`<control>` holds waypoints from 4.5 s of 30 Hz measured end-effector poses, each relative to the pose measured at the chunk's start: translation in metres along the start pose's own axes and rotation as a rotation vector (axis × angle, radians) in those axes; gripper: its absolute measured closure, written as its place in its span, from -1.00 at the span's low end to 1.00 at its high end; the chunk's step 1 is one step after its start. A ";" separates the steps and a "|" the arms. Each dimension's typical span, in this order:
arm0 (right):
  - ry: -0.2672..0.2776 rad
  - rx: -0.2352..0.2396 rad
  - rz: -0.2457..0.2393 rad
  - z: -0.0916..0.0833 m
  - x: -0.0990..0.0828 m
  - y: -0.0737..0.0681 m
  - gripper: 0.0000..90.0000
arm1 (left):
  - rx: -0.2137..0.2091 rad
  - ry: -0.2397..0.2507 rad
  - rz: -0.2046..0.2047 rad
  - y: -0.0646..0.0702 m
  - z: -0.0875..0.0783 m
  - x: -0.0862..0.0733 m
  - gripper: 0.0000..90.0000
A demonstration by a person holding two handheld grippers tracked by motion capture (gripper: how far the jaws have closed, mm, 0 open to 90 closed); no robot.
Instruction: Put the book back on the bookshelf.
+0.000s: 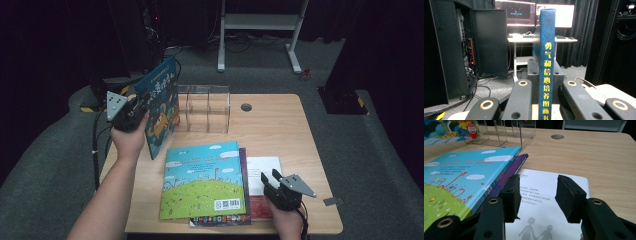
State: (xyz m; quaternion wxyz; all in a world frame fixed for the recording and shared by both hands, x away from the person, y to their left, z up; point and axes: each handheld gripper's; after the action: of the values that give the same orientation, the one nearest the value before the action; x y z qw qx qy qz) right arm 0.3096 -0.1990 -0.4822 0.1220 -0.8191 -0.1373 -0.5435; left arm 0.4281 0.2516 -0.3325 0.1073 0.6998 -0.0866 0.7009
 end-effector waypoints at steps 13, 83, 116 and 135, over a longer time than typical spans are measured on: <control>-0.001 0.002 0.008 -0.001 0.000 0.001 0.21 | 0.008 0.006 0.013 0.006 0.024 0.002 0.85; 0.005 0.016 0.003 -0.001 0.000 0.001 0.23 | 0.015 0.061 0.021 0.012 0.034 -0.041 0.84; -0.001 0.016 -0.003 0.000 0.000 -0.001 0.23 | 0.070 -0.010 -0.064 -0.009 0.012 -0.051 0.79; -0.007 0.012 -0.005 0.000 0.000 -0.001 0.23 | -0.007 -0.182 -0.075 -0.008 0.014 -0.108 0.41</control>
State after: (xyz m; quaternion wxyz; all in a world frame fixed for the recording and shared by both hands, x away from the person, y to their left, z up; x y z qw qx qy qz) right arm 0.3092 -0.1983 -0.4823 0.1254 -0.8200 -0.1430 -0.5399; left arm 0.4434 0.2527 -0.4407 0.1279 0.7630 -0.0722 0.6295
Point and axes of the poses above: each handheld gripper's, and its own axes: z roughly forward along the jaws, x roughly out of its top, y roughly to its right, and after that the axes turned 2 degrees about y, right-handed
